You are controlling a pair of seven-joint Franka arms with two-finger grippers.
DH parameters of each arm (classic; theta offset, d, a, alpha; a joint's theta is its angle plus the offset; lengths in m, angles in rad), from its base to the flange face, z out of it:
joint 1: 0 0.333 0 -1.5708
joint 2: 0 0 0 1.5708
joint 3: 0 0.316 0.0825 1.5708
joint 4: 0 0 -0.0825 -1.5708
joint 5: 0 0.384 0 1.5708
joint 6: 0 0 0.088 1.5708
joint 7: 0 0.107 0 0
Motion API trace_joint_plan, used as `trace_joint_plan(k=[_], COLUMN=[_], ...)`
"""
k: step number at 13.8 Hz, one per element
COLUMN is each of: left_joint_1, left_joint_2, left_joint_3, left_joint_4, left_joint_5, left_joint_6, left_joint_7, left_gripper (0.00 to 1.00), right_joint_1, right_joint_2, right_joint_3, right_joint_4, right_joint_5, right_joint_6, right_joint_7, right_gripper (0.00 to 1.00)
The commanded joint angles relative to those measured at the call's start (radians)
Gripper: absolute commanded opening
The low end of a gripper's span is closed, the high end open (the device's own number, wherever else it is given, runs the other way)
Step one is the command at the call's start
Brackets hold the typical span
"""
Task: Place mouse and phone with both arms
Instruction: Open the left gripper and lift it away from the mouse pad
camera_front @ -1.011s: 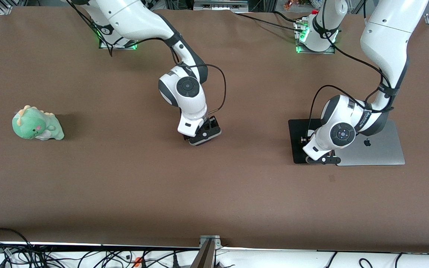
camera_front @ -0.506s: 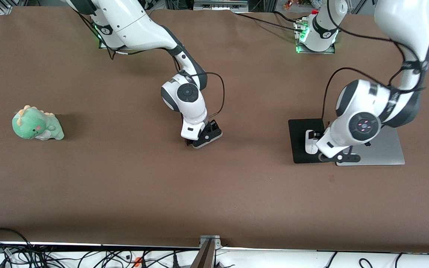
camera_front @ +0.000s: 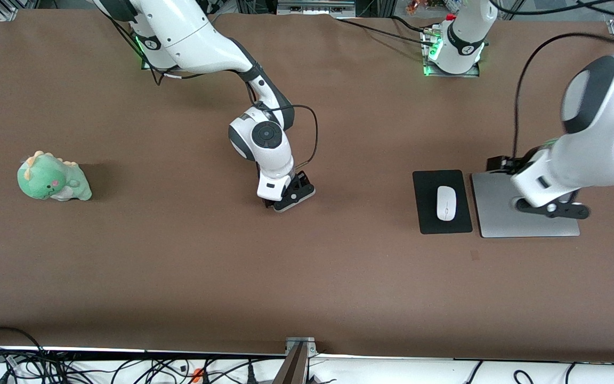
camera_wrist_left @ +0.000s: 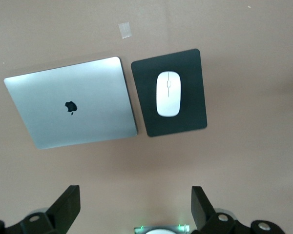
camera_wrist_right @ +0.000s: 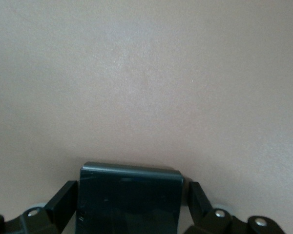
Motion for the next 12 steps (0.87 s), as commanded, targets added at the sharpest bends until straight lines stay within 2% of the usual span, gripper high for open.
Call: trace_joint_plan(k=[1, 2, 3, 4, 5, 6, 7, 10, 12], left_joint_1=[0.039, 0.015, -0.044, -0.072, -0.080, -0.094, -0.118, -0.207, -0.201], left_joint_2=[-0.147, -0.205, -0.257, -0.305, -0.361, -0.430, -0.475, -0.474, -0.468], left_joint_3=[0.017, 0.086, 0.164, 0.213, 0.221, 0.227, 0.237, 0.345, 0.346], left_joint_4=[-0.060, -0.103, -0.157, -0.226, -0.315, -0.416, -0.467, -0.469, -0.463], left_joint_5=[-0.060, -0.074, -0.091, -0.095, -0.094, -0.091, -0.082, -0.080, -0.082], left_joint_6=[-0.030, -0.007, 0.043, 0.109, 0.194, 0.285, 0.331, 0.332, 0.320], left_joint_7=[0.123, 0.120, 0.119, 0.123, 0.116, 0.110, 0.110, 0.119, 0.123], left_gripper=[1.00, 1.00, 1.00, 1.00, 1.00, 1.00, 1.00, 1.00, 1.00], right_joint_1=[-0.006, -0.006, -0.007, -0.007, -0.007, -0.007, -0.012, -0.061, -0.113], right_joint_2=[-0.021, -0.021, -0.021, -0.026, -0.029, -0.032, -0.041, -0.076, -0.090], right_joint_3=[0.003, 0.003, 0.003, 0.003, 0.003, 0.004, 0.004, 0.009, 0.006], right_joint_4=[-0.032, -0.032, -0.030, -0.030, -0.026, -0.018, -0.009, 0.057, 0.111], right_joint_5=[-0.011, -0.011, -0.010, -0.007, -0.004, 0.001, 0.005, 0.018, 0.117], right_joint_6=[0.010, 0.008, 0.007, -0.004, -0.027, -0.059, -0.085, -0.273, -0.362], right_joint_7=[-0.002, -0.005, -0.011, -0.011, -0.009, -0.011, -0.012, -0.064, -0.220], right_gripper=[1.00, 0.97, 0.79, 0.59, 0.42, 0.37, 0.26, 0.20, 0.16])
